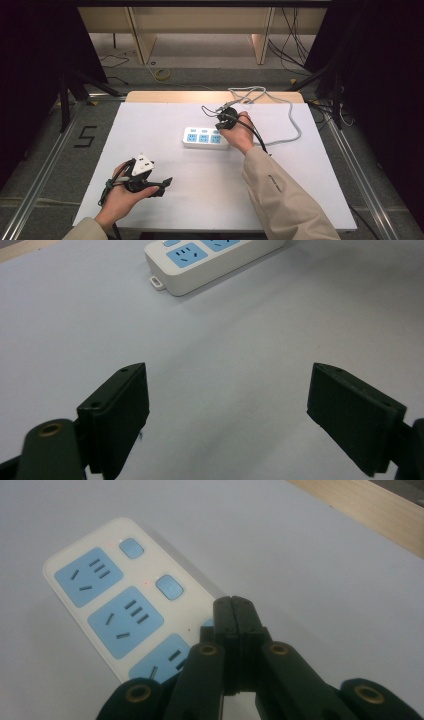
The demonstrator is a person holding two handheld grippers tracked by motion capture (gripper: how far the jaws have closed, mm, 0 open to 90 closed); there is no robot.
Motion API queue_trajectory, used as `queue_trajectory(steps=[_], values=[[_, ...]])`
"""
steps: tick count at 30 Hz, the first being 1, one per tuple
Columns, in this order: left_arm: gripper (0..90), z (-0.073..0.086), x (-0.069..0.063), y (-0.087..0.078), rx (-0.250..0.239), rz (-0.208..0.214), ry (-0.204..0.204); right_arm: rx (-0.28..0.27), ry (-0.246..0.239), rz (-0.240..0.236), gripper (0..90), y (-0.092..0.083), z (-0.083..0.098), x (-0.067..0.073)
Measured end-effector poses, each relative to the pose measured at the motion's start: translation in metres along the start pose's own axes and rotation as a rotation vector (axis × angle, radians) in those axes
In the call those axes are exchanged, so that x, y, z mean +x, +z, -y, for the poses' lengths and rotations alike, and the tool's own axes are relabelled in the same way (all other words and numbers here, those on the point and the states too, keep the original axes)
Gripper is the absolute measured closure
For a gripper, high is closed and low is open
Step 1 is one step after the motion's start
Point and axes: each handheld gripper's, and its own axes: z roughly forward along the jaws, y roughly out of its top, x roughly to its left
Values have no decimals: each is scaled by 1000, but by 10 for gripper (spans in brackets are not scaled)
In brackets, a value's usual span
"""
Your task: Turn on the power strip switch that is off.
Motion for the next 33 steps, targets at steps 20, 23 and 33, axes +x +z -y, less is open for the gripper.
queue_trajectory(steps=[20,23,33], values=[[167,0,1,0,-1,-3,2,31,-5,-6,900,10,-4,1],[167,0,1,0,-1,-1,1,37,-1,-8,900,11,-4,1],[166,0,0,0,-1,-1,0,54,-15,-12,900,13,-6,3]])
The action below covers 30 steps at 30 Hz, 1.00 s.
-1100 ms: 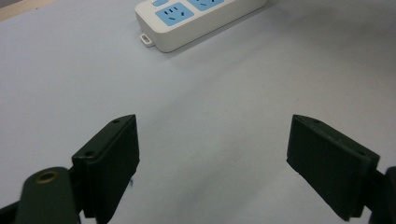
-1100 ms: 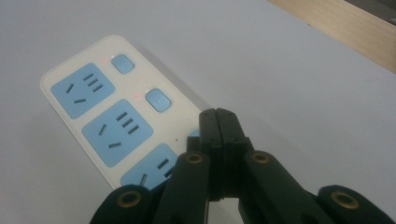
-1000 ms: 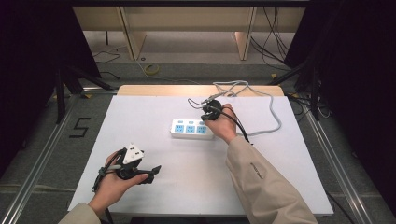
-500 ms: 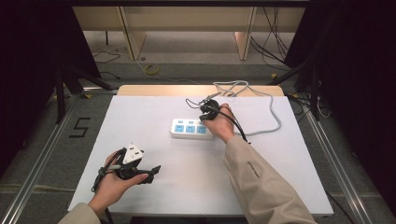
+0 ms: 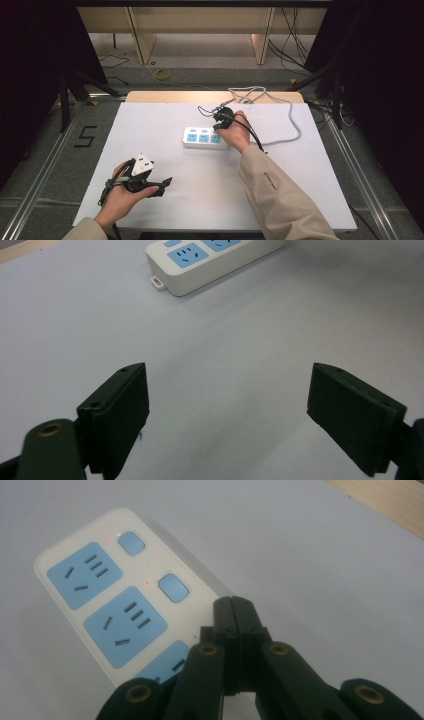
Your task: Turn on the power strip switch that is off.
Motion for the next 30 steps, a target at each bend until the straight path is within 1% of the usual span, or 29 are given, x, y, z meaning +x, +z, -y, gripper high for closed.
queue_trajectory(steps=[3,13,15,18,26,30], values=[[167,0,0,0,0,0,0,3,-4,-1,900,0,0,0],[167,0,0,0,0,-1,2,15,18,-16,900,1,-1,-2],[167,0,0,0,1,-1,3,20,16,-9,900,2,-1,-1],[167,0,-1,0,0,1,4,26,16,-10,900,2,-2,-1],[167,0,-1,1,-1,1,0,36,-11,13,900,3,-3,2],[167,-1,-2,1,-1,1,1,41,-4,15,900,3,-3,3]])
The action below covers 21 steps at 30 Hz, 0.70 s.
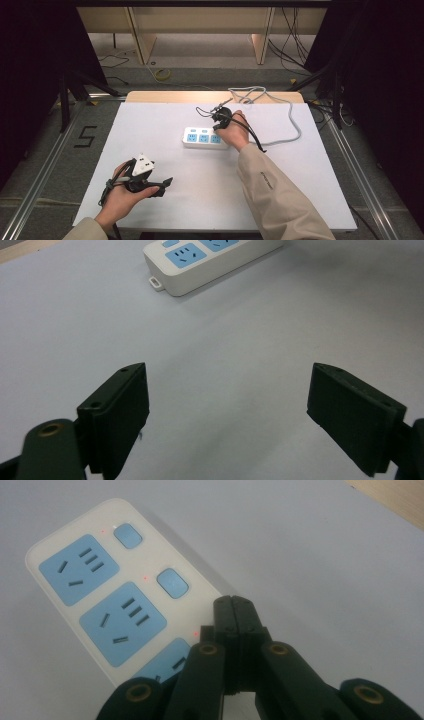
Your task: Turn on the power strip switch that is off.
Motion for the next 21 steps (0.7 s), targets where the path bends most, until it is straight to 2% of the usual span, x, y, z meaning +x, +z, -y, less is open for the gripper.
queue_trajectory(steps=[21], values=[[167,0,-1,1,4,6,6,2,10,9,900,1,1,1]])
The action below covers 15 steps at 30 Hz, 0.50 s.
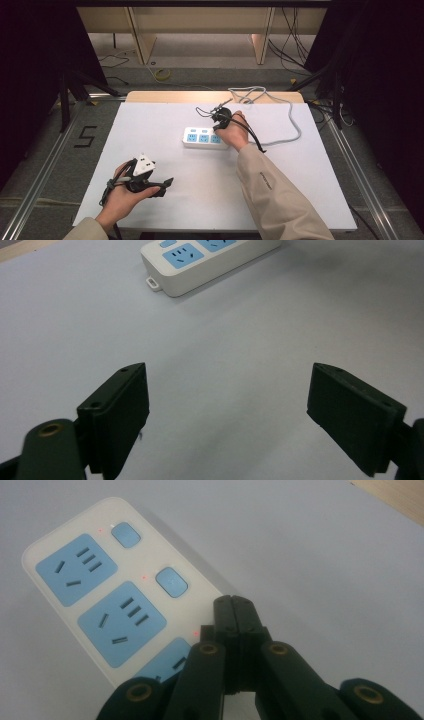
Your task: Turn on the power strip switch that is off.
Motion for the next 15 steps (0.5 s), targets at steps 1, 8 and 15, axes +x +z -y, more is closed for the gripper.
queue_trajectory(steps=[1,8,15], values=[[167,0,0,0,0,0,0,0,0,0,900,0,0,0],[167,0,1,0,1,-2,-1,-1,12,-7,900,0,0,-1],[167,0,1,0,1,-2,-2,-18,17,-4,900,-1,2,-1]])
